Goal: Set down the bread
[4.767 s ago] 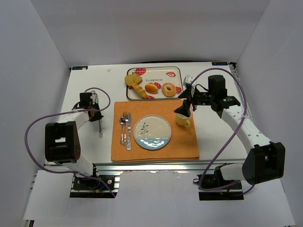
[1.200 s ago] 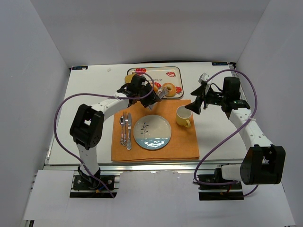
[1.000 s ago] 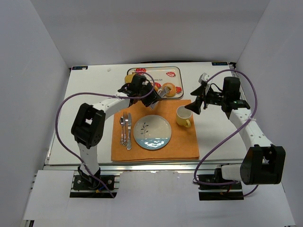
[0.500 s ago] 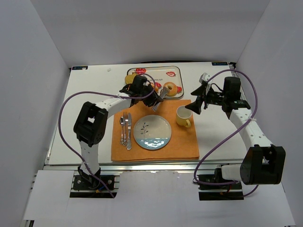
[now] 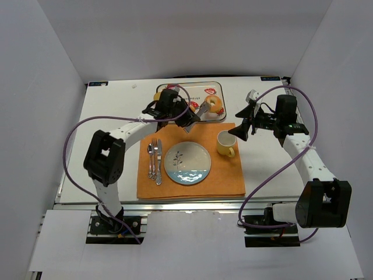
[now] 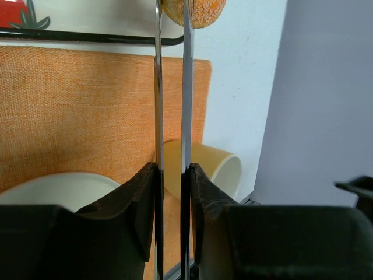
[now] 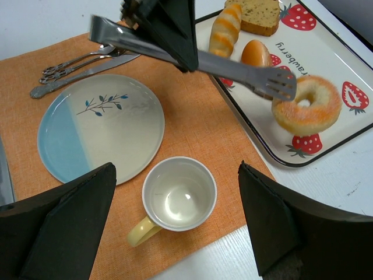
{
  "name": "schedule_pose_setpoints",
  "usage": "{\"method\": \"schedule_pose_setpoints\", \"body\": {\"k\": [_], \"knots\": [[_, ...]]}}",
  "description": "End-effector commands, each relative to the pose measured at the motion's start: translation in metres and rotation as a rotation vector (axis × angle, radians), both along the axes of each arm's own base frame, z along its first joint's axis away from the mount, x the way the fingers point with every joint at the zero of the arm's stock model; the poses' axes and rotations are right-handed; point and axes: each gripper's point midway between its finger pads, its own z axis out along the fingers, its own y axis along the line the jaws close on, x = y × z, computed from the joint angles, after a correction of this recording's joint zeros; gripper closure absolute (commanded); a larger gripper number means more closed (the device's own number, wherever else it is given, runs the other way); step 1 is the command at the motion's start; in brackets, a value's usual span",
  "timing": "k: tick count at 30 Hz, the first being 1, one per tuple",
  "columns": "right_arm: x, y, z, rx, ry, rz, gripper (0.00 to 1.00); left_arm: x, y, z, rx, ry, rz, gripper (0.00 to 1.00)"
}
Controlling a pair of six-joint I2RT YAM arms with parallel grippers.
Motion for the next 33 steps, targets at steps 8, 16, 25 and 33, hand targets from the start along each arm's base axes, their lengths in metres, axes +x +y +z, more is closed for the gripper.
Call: {"method": "schedule_pose_setpoints", "body": {"k": [8, 16, 25, 33], "knots": [[-0.003, 0.0, 0.02, 0.003, -0.052, 0.026, 0.11, -0.06, 0.033, 0.094, -0.047, -0.193, -0.054, 1.0], [-0.005, 0.001, 0.016, 0.002, -0.038, 0.039, 0.11, -0.164, 0.093, 0.041, 0.065, -0.032, -0.098, 1.0], [-0.006, 0.003, 0.014, 0.011, -0.02, 0.052, 0.11, -0.225, 0.117, 0.015, 0.053, 0.048, -0.148, 0.99], [-0.007, 0.003, 0.016, 0.012, -0.02, 0.052, 0.11, -0.227, 0.117, 0.004, 0.078, 0.074, -0.176, 0.73]]}}
